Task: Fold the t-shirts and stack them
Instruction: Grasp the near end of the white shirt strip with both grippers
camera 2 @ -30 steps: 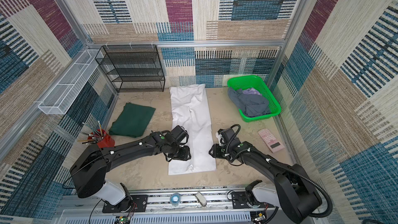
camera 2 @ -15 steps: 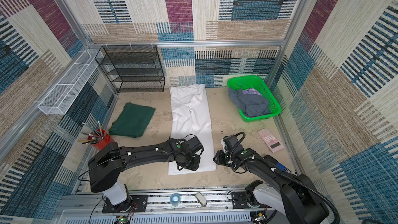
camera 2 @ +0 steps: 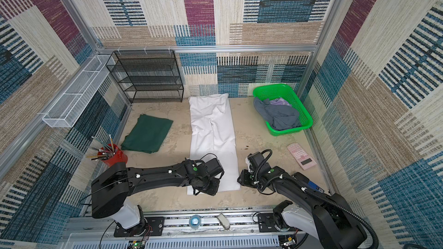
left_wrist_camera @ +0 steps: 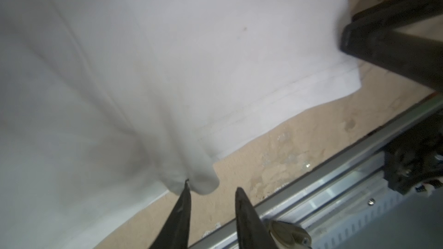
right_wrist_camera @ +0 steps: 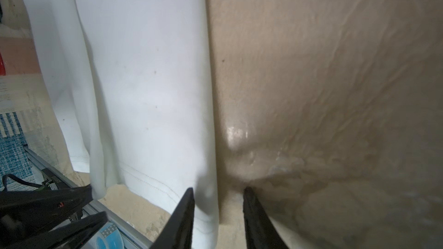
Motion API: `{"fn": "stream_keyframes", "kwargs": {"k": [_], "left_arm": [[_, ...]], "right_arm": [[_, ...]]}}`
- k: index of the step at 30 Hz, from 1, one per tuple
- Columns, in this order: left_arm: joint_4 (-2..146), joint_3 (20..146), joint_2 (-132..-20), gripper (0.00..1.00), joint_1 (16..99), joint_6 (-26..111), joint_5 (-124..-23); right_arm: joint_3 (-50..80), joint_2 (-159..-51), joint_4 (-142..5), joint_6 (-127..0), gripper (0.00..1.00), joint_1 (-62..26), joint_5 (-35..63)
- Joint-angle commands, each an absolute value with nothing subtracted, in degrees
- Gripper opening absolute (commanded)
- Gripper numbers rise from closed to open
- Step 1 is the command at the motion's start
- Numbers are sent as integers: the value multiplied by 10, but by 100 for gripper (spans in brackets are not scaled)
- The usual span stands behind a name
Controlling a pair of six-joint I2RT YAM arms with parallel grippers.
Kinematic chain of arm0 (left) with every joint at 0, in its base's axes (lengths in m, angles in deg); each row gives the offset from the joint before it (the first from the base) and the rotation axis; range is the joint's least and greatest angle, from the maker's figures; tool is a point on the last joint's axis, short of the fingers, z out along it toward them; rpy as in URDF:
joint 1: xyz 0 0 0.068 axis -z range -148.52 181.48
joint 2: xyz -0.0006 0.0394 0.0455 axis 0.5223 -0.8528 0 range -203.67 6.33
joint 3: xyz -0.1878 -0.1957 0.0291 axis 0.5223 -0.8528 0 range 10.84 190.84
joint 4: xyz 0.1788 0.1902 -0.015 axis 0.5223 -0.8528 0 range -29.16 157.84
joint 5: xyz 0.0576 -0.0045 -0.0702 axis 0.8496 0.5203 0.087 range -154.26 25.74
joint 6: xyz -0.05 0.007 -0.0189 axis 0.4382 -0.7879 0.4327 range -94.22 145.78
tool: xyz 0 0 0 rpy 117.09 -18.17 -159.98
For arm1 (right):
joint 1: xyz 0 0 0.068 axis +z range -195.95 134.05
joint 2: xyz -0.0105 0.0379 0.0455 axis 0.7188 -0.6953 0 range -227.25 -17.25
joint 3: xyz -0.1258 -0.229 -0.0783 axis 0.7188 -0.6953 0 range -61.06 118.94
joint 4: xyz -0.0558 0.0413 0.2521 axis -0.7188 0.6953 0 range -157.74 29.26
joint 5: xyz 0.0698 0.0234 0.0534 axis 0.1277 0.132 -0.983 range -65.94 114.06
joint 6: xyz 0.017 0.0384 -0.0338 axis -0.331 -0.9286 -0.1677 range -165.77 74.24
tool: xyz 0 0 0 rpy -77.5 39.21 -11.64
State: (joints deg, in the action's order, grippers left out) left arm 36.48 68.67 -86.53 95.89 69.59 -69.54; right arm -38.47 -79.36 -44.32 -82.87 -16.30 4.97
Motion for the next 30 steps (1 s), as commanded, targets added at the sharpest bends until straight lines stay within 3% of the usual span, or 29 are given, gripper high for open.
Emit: {"fn": "stream_keyframes", "kwargs": {"k": [1, 8, 13, 16, 22, 27, 29, 30], "left_arm": [[370, 662, -808, 35, 956, 719, -666], [272, 571, -705, 39, 901, 774, -606], [336, 479, -650, 49, 854, 772, -634], [383, 453, -644, 51, 844, 767, -654], [405, 448, -672, 52, 834, 769, -669], [397, 450, -697, 48, 833, 770, -682], [395, 448, -703, 39, 833, 772, -691], [394, 445, -702, 31, 833, 773, -698]], "right_arm": [[-398, -785, -444, -847, 35, -158, 45], [-404, -786, -444, -846, 24, -154, 33], [-397, -814, -443, -830, 23, -152, 22], [-393, -819, -446, -830, 29, -149, 15], [-391, -815, -435, -835, 29, -145, 15], [-392, -822, -432, -836, 18, -139, 9], [-393, -822, -430, -834, 0, -138, 13], [-389, -820, -426, -834, 0, -138, 16]]}}
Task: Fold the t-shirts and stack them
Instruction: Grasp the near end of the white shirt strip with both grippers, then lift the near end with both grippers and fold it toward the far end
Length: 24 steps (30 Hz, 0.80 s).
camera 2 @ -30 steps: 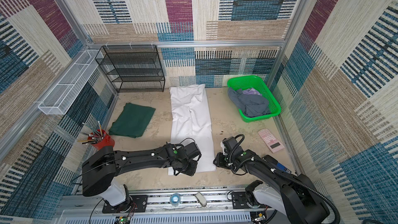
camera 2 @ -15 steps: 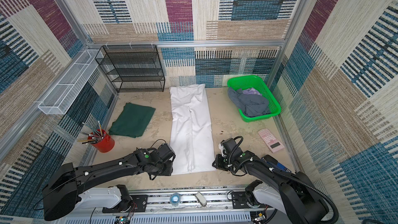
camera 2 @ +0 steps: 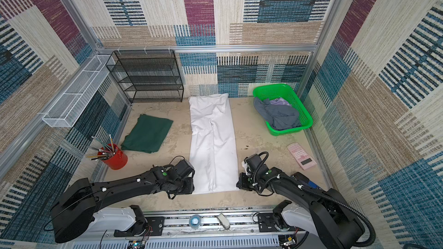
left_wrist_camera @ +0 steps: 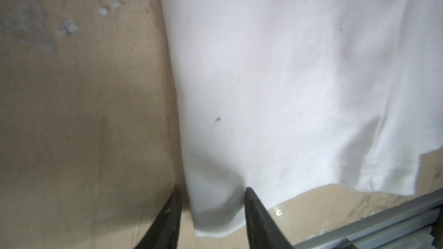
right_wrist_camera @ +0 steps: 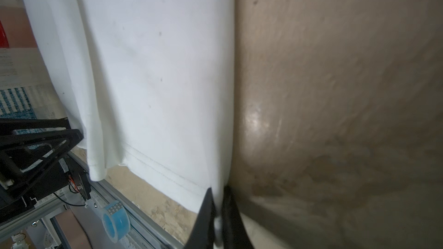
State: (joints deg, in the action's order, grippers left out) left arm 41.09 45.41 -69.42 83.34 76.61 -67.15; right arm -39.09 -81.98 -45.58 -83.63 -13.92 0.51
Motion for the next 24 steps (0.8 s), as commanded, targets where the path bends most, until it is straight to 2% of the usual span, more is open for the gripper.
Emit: {"fn": "stream_keyframes", "kwargs": {"k": [1, 3, 5, 11, 16, 20, 24], "left_arm": [[392, 442, -699, 22, 834, 773, -703], [379, 440, -683, 9, 834, 772, -711], [354, 443, -657, 0, 834, 768, -715], [275, 474, -559, 0, 843, 748, -743], [197, 525, -515, 0, 852, 736, -720], [164, 581, -500, 0, 849, 722, -648], [176, 620, -528, 0, 819, 692, -594]], "right_arm": [[-385, -815, -421, -834, 0, -138, 19], [-377, -795, -413, -836, 0, -138, 21], [-373, -762, -410, -841, 0, -138, 11], [-365, -679, -372, -852, 0, -135, -52], [-312, -625, -310, -864, 0, -130, -36], [-256, -636, -313, -880, 0, -130, 19], [-230, -695, -388, -877, 0, -131, 46]]}}
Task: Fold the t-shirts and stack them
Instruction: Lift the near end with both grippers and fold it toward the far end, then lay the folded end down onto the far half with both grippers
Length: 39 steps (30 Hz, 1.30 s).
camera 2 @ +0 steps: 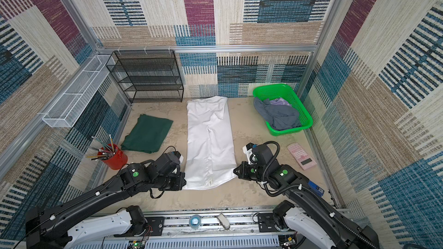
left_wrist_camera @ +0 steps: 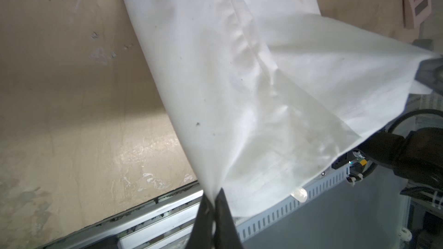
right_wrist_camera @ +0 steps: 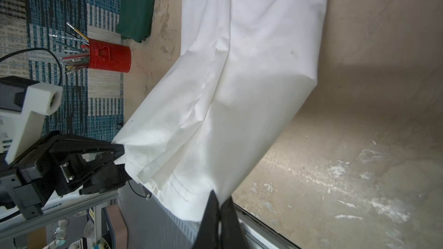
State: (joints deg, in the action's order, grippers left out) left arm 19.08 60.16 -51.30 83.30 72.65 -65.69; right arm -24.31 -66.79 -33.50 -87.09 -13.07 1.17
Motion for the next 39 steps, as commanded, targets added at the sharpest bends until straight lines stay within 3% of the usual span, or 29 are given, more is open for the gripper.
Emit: {"fn": "stream_keyframes", "kwargs": {"k": [1, 10, 27, 39], "left_arm": [[190, 627, -539, 0, 808, 681, -582], [315, 667, -624, 0, 717, 599, -567], [370, 847, -851, 0, 597, 499, -632], [381, 908, -927, 0, 558, 493, -646]], "right_arm": [[-222, -718, -410, -874, 0, -131, 47], [-137, -840, -497, -815, 0, -154, 136], [-58, -1023, -616, -740, 0, -240, 75], [26, -1126, -625, -716, 0, -260, 63]]}}
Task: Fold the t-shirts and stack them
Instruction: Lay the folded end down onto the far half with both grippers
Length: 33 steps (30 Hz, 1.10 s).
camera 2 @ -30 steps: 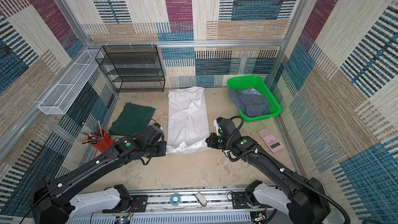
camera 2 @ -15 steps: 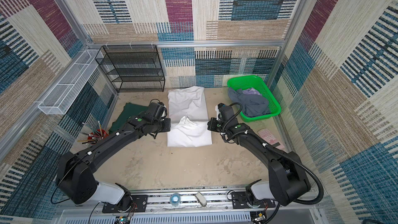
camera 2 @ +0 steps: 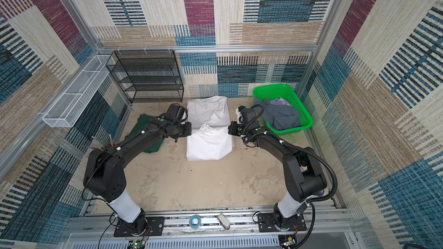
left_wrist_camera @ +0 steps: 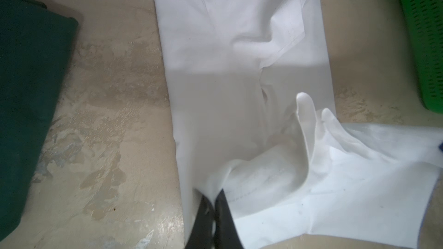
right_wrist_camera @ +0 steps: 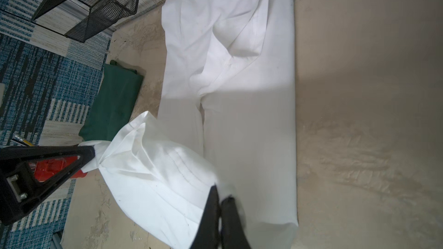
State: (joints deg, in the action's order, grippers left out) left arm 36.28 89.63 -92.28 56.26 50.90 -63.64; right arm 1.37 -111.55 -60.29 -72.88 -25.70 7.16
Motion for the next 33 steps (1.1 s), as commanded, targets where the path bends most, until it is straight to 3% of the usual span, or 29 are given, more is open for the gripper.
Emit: {"fn": "stream_keyframes", "kwargs": {"k": [1, 14, 24, 33], "left_arm": [[382, 911, -927, 0, 557, 493, -648], [374, 921, -907, 0, 541, 495, -704], [382, 779, -735, 0, 557, 522, -788], [385, 718, -636, 0, 582, 532, -839]], "right_arm": [[30, -1131, -624, -715, 0, -261, 60], [51, -1111, -610, -695, 0, -263, 35], [-94, -942, -616, -705, 0, -261, -45], [-134, -833, -569, -711, 0, -256, -70]]}}
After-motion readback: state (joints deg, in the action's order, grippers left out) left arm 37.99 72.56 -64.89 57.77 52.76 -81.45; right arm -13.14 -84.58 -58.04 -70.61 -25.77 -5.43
